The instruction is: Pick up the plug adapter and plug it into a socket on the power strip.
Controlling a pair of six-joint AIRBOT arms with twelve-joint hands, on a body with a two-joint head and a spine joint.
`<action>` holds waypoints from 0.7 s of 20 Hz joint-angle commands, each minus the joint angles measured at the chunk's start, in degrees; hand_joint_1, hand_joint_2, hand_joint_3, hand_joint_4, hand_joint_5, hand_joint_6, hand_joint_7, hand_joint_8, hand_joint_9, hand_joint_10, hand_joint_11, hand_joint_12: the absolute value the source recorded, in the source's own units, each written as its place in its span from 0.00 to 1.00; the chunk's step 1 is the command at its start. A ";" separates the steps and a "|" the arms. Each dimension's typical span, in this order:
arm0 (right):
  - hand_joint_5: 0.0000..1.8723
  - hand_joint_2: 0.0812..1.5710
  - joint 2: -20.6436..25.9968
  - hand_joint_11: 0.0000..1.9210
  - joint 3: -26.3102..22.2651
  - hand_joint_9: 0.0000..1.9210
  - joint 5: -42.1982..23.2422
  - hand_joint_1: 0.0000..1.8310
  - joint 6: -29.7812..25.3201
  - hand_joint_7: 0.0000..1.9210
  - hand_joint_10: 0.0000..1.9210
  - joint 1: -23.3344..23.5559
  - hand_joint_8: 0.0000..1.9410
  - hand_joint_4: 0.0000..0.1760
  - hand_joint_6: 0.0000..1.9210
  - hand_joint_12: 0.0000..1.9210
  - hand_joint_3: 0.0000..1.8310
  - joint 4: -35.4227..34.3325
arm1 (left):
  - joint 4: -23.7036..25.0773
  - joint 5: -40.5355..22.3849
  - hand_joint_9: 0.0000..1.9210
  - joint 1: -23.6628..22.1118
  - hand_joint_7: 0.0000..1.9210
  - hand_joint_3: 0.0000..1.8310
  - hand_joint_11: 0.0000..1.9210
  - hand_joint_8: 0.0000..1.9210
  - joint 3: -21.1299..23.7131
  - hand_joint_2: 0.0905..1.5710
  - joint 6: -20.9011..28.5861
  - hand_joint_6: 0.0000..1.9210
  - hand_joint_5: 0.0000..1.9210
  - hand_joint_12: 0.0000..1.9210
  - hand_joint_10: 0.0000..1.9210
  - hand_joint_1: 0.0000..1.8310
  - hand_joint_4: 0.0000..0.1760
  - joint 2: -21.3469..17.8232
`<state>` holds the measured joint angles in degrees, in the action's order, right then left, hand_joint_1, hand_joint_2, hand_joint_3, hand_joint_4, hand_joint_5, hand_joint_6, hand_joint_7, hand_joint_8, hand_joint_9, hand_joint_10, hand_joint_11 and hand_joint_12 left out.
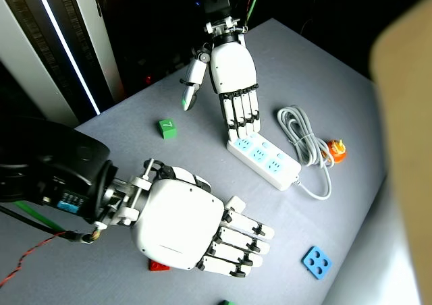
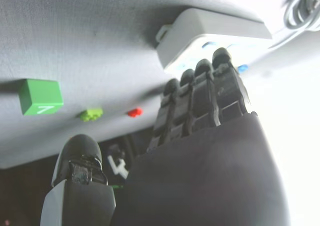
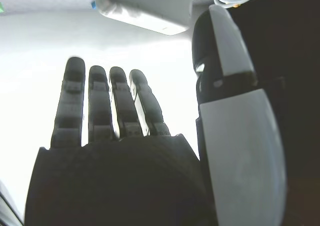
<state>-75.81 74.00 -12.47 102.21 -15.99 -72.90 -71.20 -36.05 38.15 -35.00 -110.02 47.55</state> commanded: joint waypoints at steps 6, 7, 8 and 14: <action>0.03 0.65 -1.72 0.00 1.39 0.01 -2.08 0.55 0.38 0.01 0.00 -0.12 0.00 0.00 0.00 0.20 0.00 0.88 | 1.76 -3.07 0.00 0.28 0.00 0.00 0.01 0.00 -0.57 0.71 -0.07 0.00 0.00 0.00 0.00 0.00 0.00 0.50; 0.03 0.65 -1.81 0.00 1.39 0.01 -1.56 0.55 0.10 0.01 0.00 -0.26 0.00 0.00 0.00 0.19 0.00 0.72 | 1.63 -3.27 0.00 0.40 0.00 0.00 0.01 0.00 -0.57 0.71 -0.07 0.00 0.01 0.00 0.00 0.00 0.00 0.50; 0.03 0.65 -1.82 0.00 1.43 0.01 -0.80 0.56 0.10 0.01 0.00 -0.27 0.00 0.00 0.00 0.18 0.00 -0.29 | 1.58 -3.47 0.00 0.51 0.00 0.00 0.01 0.00 -0.58 0.71 -0.07 0.00 0.01 0.00 0.00 0.00 0.00 0.50; 0.02 0.66 -2.79 0.00 4.48 0.00 2.69 0.53 -0.85 0.00 0.00 0.31 0.00 0.00 0.00 0.11 0.00 -2.96 | 1.26 -3.48 0.00 1.32 0.00 0.00 0.00 0.00 -0.65 0.71 0.17 0.00 0.00 0.00 0.00 0.00 0.00 0.50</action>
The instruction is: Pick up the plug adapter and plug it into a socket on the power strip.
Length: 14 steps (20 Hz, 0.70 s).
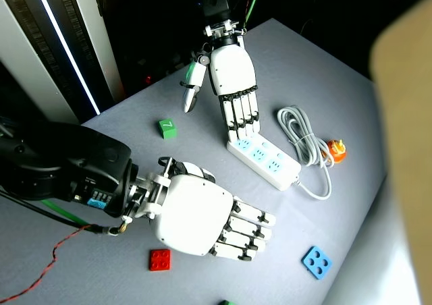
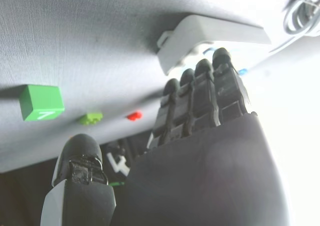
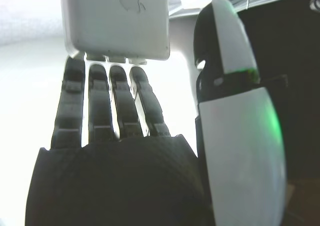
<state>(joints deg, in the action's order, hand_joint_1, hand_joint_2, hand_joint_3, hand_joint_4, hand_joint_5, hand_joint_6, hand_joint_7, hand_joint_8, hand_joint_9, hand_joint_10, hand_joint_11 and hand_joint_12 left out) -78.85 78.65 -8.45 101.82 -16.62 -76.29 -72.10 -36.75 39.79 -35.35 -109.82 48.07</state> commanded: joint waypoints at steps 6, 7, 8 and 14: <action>0.03 0.66 -0.77 0.00 4.14 0.01 4.47 0.56 -1.47 0.01 0.00 1.15 0.00 0.00 0.00 0.17 0.00 -0.22 | 1.71 -2.86 0.00 0.19 0.00 0.00 0.00 0.00 -0.46 0.71 0.18 0.00 0.00 0.00 0.00 0.00 0.00 0.52; 0.02 0.66 -0.99 0.00 4.67 0.00 4.96 0.56 -1.48 0.00 0.00 1.11 0.00 0.00 0.00 0.17 0.00 -0.21 | 1.71 -2.86 0.00 0.05 0.00 0.00 0.00 0.00 -0.61 0.72 0.18 0.00 0.00 0.00 0.00 0.00 0.00 0.64; 0.01 0.66 -1.22 0.00 5.30 0.00 5.65 0.56 -1.58 0.00 0.00 1.04 0.00 0.00 0.00 0.18 0.00 -0.20 | 1.71 -2.86 0.00 -0.08 0.00 0.00 0.00 0.00 -0.80 0.71 0.18 0.00 0.00 0.00 0.00 0.00 0.00 0.84; 0.02 0.67 -2.63 0.00 8.06 0.00 8.54 0.60 -2.74 0.00 0.00 0.85 0.00 0.00 0.00 0.14 0.00 -0.20 | 1.50 -2.73 0.00 -0.85 0.01 0.00 0.01 0.00 -1.74 0.71 0.18 0.00 0.00 0.00 0.00 0.00 0.00 1.65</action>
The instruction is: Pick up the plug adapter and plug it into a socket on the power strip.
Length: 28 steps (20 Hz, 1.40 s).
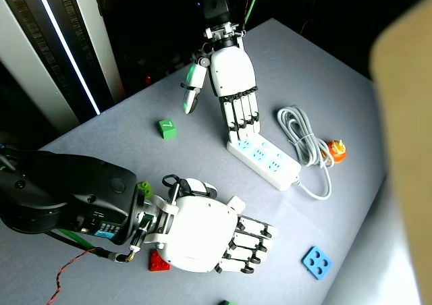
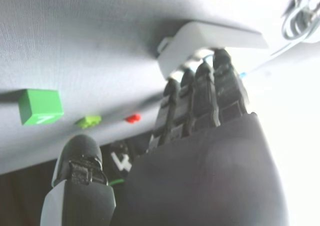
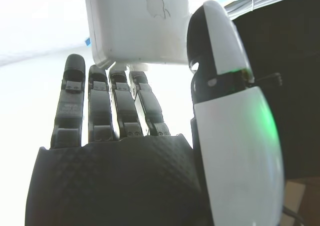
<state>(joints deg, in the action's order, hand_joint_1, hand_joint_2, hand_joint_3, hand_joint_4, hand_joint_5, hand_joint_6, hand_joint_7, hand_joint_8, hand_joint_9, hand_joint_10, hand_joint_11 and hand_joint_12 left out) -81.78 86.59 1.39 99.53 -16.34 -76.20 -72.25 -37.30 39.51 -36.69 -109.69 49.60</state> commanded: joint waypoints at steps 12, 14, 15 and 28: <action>0.05 0.65 -0.61 0.00 1.60 0.03 -0.78 0.61 -2.36 0.03 0.00 -0.85 0.00 0.00 0.00 0.25 0.00 -0.26 | -1.84 1.36 0.01 -0.45 0.01 0.00 0.01 0.00 -1.12 0.71 -0.95 0.00 0.00 0.00 0.00 0.00 0.00 0.36; 0.05 0.65 -0.73 0.00 1.71 0.02 -0.85 0.62 -2.32 0.03 0.00 -1.04 0.00 0.00 0.00 0.23 0.00 -0.26 | -2.41 2.26 0.01 -0.34 0.01 0.00 0.01 0.00 -1.26 0.71 -0.95 0.00 0.00 0.01 0.00 0.00 0.00 0.36; 0.03 0.68 -0.80 0.00 1.74 0.02 -0.85 0.60 -2.29 0.02 0.00 -1.16 0.00 0.00 0.00 0.19 0.01 -0.25 | -2.41 2.34 0.01 -0.33 0.01 0.00 0.01 0.00 -1.26 0.72 -0.95 0.00 0.00 0.00 0.00 0.00 0.00 0.36; 0.05 0.66 -2.75 0.00 3.38 0.04 -0.63 0.61 -2.17 0.04 0.01 -0.65 0.00 0.00 0.00 0.26 0.00 1.10 | -2.68 3.25 0.01 -0.49 0.02 0.00 0.02 0.00 -0.88 0.72 -0.95 0.00 0.01 0.01 0.00 0.00 0.00 0.32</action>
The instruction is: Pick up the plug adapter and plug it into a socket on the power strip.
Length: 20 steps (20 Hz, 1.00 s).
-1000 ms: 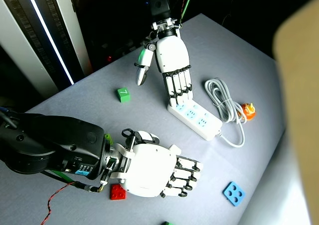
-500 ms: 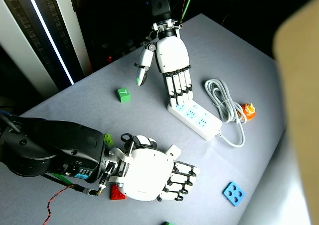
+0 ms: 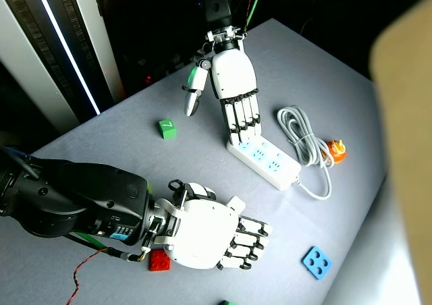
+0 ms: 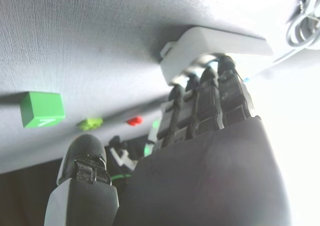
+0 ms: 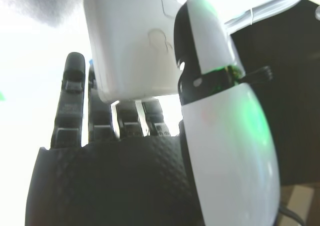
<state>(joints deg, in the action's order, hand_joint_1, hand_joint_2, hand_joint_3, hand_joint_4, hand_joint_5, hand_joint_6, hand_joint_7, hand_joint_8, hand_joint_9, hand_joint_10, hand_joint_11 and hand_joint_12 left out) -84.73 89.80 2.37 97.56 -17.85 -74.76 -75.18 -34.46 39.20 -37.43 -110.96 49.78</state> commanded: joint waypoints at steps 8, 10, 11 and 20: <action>0.04 0.67 -0.62 0.00 1.03 0.02 -1.60 0.62 -0.20 0.03 0.00 0.82 0.00 0.00 0.00 0.22 0.00 0.28 | 0.25 -0.12 0.02 -0.49 0.02 0.00 0.01 0.00 -0.02 0.72 0.31 0.00 0.00 0.02 0.00 0.00 0.00 0.15; 0.04 0.67 -0.72 0.00 1.41 0.03 -1.58 0.62 -0.20 0.04 0.00 0.81 0.00 0.00 0.00 0.23 0.00 0.34 | 0.25 -0.12 0.01 -0.49 0.01 0.00 0.01 0.00 -0.14 0.72 0.31 0.00 0.00 0.02 0.00 0.00 0.00 0.15; 0.05 0.67 -0.79 0.00 1.63 0.03 -1.59 0.62 -0.20 0.04 0.00 0.76 0.00 0.00 0.00 0.23 0.00 0.39 | 0.25 -0.12 0.01 -0.47 0.01 0.00 0.01 0.00 -0.17 0.72 0.31 0.00 0.00 0.02 0.00 0.00 0.00 0.15; 0.06 0.67 -1.22 0.00 2.14 0.03 -1.58 0.62 -0.21 0.04 0.01 0.96 0.01 0.00 0.01 0.25 0.00 0.50 | 0.25 -0.12 0.03 -0.41 0.03 0.00 0.02 0.00 -0.18 0.71 0.31 0.00 0.01 0.03 0.00 0.00 0.00 0.15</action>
<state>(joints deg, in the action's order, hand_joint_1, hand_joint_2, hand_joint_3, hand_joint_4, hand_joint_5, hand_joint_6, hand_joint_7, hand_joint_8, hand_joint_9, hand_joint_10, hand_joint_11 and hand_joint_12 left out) -86.08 91.77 2.50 97.56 -17.85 -73.89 -75.48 -34.59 38.92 -37.39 -110.96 49.78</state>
